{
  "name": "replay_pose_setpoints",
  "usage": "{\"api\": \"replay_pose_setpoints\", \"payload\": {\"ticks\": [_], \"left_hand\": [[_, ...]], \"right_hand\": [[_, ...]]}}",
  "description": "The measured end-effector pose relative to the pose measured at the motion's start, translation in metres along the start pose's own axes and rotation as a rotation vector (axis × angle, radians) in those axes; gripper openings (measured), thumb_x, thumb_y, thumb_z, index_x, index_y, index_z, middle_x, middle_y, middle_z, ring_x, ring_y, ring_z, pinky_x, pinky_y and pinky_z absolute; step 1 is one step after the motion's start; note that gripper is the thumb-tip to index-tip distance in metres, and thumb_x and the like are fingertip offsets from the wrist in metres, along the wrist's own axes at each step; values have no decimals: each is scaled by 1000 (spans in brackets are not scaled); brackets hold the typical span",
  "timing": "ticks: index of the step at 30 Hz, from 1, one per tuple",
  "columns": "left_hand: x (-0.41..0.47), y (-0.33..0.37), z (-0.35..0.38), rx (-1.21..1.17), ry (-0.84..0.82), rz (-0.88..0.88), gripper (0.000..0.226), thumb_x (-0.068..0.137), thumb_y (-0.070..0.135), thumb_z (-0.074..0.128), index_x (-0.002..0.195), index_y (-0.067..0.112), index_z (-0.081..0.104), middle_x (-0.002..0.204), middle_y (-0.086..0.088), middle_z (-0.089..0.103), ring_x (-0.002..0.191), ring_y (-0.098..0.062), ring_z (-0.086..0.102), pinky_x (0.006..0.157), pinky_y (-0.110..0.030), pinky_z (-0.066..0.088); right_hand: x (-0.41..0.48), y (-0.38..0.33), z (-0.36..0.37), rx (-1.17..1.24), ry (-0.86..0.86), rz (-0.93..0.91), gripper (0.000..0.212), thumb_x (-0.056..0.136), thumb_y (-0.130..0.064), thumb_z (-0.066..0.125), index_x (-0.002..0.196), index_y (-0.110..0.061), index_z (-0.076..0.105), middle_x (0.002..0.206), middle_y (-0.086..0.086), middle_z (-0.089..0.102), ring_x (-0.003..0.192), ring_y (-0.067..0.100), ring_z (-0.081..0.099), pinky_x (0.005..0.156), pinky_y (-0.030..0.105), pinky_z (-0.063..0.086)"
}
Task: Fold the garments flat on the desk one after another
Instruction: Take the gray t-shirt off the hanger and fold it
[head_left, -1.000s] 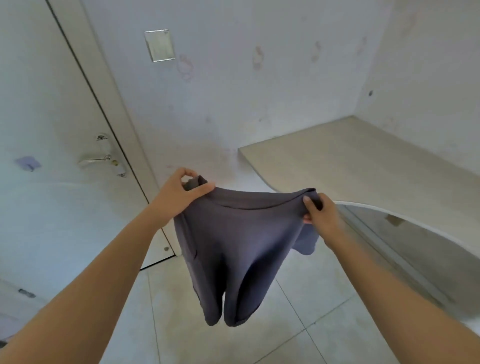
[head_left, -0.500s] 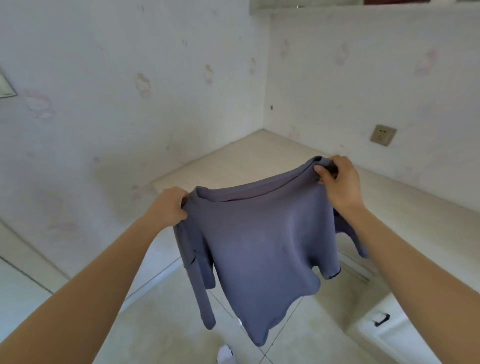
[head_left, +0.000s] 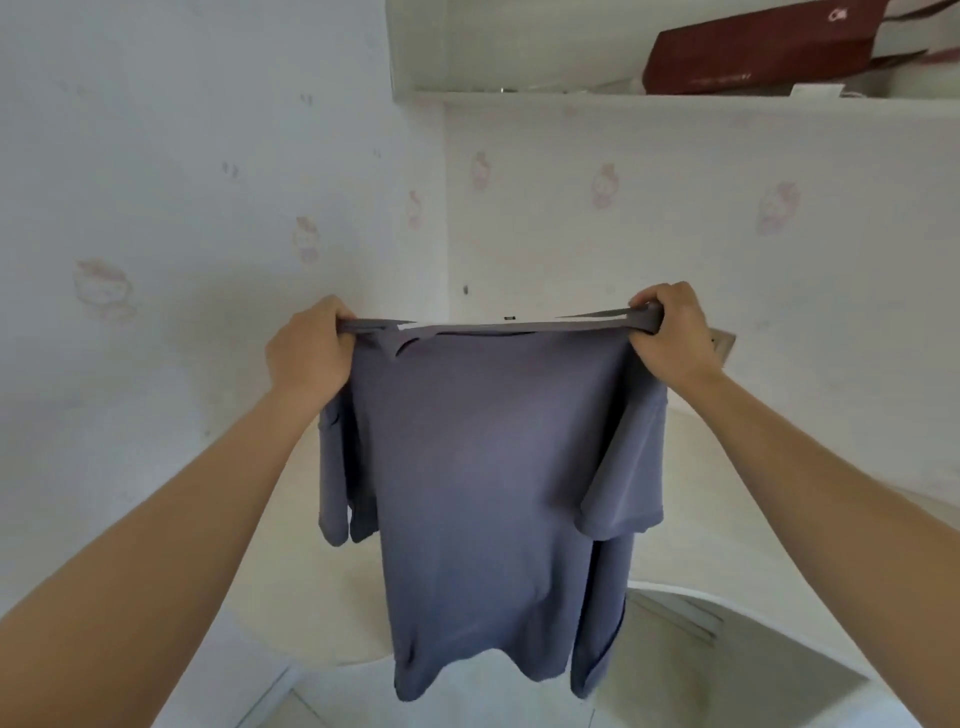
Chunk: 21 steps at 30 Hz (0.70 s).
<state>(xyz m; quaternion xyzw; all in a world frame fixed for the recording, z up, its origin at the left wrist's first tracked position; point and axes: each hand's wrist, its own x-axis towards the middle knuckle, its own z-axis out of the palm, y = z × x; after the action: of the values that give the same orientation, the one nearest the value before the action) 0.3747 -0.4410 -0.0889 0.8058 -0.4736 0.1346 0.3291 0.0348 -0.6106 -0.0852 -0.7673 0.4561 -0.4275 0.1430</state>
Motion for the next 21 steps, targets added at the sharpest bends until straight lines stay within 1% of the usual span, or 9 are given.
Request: {"api": "replay_pose_setpoints", "payload": {"ticks": [3, 4, 5, 8, 11, 13, 15, 17, 21], "left_hand": [[54, 9, 28, -248, -21, -86, 16, 92, 7, 41, 93, 14, 56, 82, -4, 63, 67, -23, 63, 62, -34, 46], [73, 12, 41, -323, -16, -97, 17, 92, 3, 41, 91, 11, 55, 80, -5, 62, 63, -20, 62, 63, -35, 48], [87, 13, 52, -346, 5, -82, 17, 90, 0, 41, 89, 9, 56, 81, -7, 61, 65, -21, 61, 64, -37, 49], [127, 12, 87, -285, 47, -30, 15, 86, -4, 43, 87, 3, 56, 82, -11, 58, 74, -27, 53, 64, -38, 43], [170, 10, 132, -265, 58, -52, 10, 89, 0, 46, 90, 4, 55, 83, -8, 55, 77, -25, 50, 66, -33, 35], [190, 8, 160, -260, 43, -78, 6, 91, 5, 50, 94, 6, 56, 88, -5, 55, 81, -22, 50, 70, -31, 36], [213, 4, 191, -244, 35, -98, 7, 93, 11, 52, 94, 6, 57, 89, -4, 56, 82, -21, 50, 72, -31, 38], [236, -4, 226, -190, 18, -134, 14, 95, 13, 51, 90, 3, 58, 85, -7, 55, 80, -25, 49, 71, -32, 37], [261, -28, 293, -129, -54, -231, 29, 97, 14, 47, 70, 5, 52, 72, -13, 55, 74, -34, 54, 62, -33, 30]], "right_hand": [[51, 8, 22, -39, -8, -9, 26, 80, 6, 52, 95, -11, 64, 111, 9, 51, 92, 10, 45, 82, 10, 31], [72, 14, 32, -33, -7, 0, 25, 81, 6, 51, 96, -11, 64, 112, 10, 52, 93, 10, 45, 84, 12, 32], [89, 19, 40, -32, -8, -1, 24, 83, 4, 51, 96, -11, 64, 112, 10, 52, 93, 11, 45, 84, 14, 33], [137, 37, 69, -20, -7, -2, 18, 87, 0, 53, 98, -10, 63, 110, 9, 52, 90, 12, 46, 81, 15, 34], [191, 64, 104, -10, -48, -5, 12, 88, -4, 57, 99, -9, 60, 105, 5, 50, 86, 15, 47, 76, 17, 35], [218, 81, 129, 5, -84, -1, 10, 90, -9, 58, 100, -9, 57, 103, 3, 49, 86, 16, 48, 76, 19, 35], [249, 97, 156, 7, -121, -11, 10, 93, -15, 57, 102, -9, 57, 104, 3, 49, 87, 16, 48, 77, 21, 36], [279, 115, 188, 5, -177, 4, 14, 95, -19, 56, 103, -8, 57, 103, 3, 50, 87, 16, 49, 78, 22, 36], [315, 151, 253, -10, -303, 47, 17, 95, -20, 55, 99, -3, 60, 100, 9, 57, 85, 19, 52, 75, 23, 36]]}}
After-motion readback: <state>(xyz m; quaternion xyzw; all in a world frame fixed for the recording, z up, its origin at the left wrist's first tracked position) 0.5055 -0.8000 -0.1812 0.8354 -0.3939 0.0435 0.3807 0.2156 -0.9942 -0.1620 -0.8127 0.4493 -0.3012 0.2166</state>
